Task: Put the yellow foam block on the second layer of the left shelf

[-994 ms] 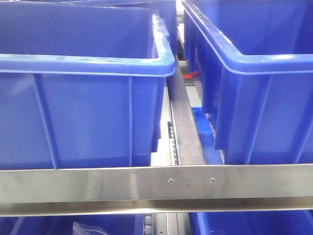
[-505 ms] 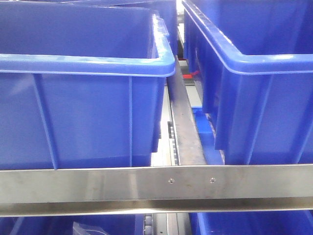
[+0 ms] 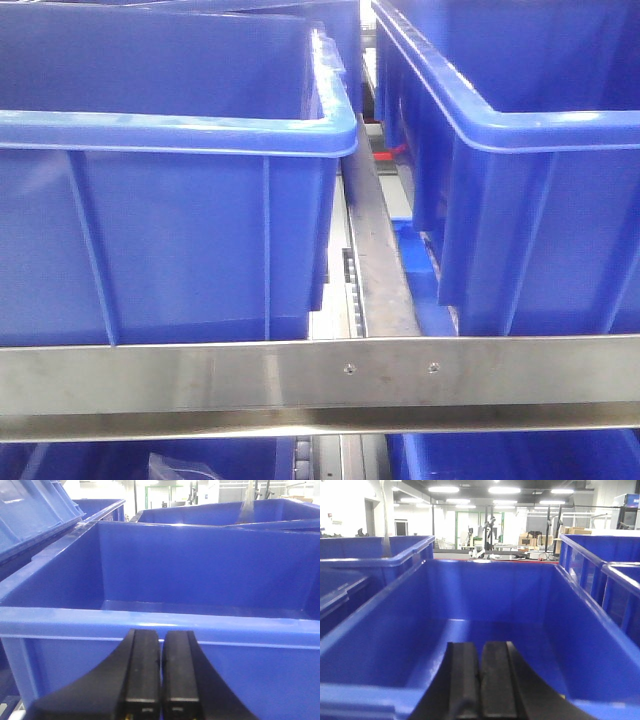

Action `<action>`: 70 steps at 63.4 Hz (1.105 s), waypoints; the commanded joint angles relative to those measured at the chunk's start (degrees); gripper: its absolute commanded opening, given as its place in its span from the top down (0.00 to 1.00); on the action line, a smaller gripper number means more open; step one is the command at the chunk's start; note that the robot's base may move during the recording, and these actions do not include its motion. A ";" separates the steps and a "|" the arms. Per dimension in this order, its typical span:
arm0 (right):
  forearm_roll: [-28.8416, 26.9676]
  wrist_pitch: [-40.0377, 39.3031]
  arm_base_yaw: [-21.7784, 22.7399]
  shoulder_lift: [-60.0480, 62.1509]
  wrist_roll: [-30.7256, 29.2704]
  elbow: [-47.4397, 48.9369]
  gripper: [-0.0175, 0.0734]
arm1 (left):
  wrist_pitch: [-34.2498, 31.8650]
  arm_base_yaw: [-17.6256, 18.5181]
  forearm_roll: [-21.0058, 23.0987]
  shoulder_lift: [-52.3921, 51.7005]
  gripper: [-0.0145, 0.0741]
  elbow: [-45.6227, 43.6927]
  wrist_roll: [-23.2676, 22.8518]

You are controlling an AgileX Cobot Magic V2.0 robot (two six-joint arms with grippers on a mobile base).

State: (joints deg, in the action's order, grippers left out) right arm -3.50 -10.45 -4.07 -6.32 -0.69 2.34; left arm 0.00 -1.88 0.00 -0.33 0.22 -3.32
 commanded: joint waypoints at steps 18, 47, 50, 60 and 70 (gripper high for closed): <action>0.32 -2.91 0.45 6.45 0.69 -2.86 0.77 | -4.70 -0.07 0.32 -0.98 0.70 1.63 -0.19; 0.32 -0.05 0.45 7.95 0.69 -2.86 0.77 | -4.70 -0.07 0.32 -0.98 0.70 1.63 -0.19; 0.32 -0.05 0.45 7.95 0.69 -2.86 0.77 | -4.70 -0.07 0.32 -0.98 0.70 1.63 -0.19; 0.32 -0.05 0.45 7.95 0.69 -2.86 0.77 | -4.70 -0.07 0.32 -0.98 0.70 1.63 -0.19; 0.32 -0.05 0.45 7.95 0.69 -2.86 0.77 | -4.70 -0.07 0.32 -0.98 0.70 1.63 -0.19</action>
State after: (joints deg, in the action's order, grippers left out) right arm -3.50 -5.69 -3.97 0.52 0.00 -1.78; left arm 0.00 -1.88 0.00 -0.33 0.22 -3.32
